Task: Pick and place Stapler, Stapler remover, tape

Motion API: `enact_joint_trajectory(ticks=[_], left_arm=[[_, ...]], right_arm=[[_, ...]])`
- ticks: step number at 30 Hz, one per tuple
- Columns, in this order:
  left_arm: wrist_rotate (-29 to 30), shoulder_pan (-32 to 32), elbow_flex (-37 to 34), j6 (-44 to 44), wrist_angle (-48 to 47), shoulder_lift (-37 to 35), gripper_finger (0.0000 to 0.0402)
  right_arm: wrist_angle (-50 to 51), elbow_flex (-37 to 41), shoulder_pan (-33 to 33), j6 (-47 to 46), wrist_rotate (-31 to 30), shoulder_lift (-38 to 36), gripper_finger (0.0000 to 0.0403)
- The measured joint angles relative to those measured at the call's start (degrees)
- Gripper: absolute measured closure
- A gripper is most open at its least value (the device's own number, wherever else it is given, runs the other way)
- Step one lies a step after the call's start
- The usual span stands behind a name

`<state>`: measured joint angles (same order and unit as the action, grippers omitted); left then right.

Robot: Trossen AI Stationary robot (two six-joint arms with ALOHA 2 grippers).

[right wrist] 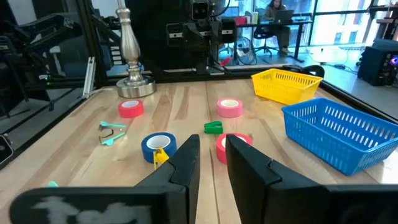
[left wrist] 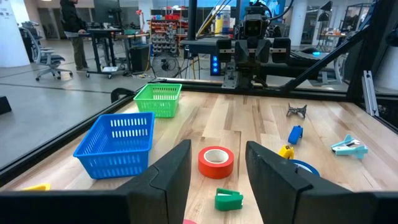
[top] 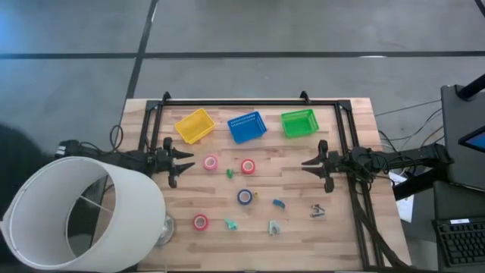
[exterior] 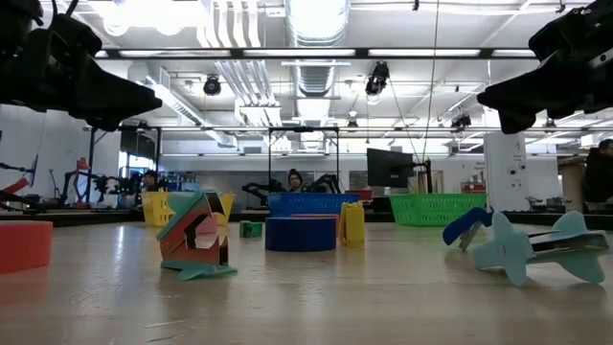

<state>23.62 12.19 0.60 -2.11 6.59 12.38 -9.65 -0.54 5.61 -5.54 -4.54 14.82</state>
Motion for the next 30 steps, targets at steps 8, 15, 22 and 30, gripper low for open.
enact_joint_trajectory(ticks=[8,15,22,30], left_arm=[[0.01,0.01,0.02,0.00,0.01,0.01,0.0245],[0.00,0.01,0.00,-0.01,0.02,0.00,0.0245],[0.01,0.01,0.01,-0.01,0.01,0.01,0.0245],[0.01,0.00,0.00,0.00,0.00,0.01,0.0245]], right_arm=[[0.00,0.00,0.02,0.00,0.00,0.01,0.0328],[0.00,0.00,0.02,0.00,0.00,-0.01,0.0316],[0.00,0.00,0.02,0.00,0.00,0.00,0.0312],[0.00,0.00,0.01,0.00,0.01,0.00,0.0327]])
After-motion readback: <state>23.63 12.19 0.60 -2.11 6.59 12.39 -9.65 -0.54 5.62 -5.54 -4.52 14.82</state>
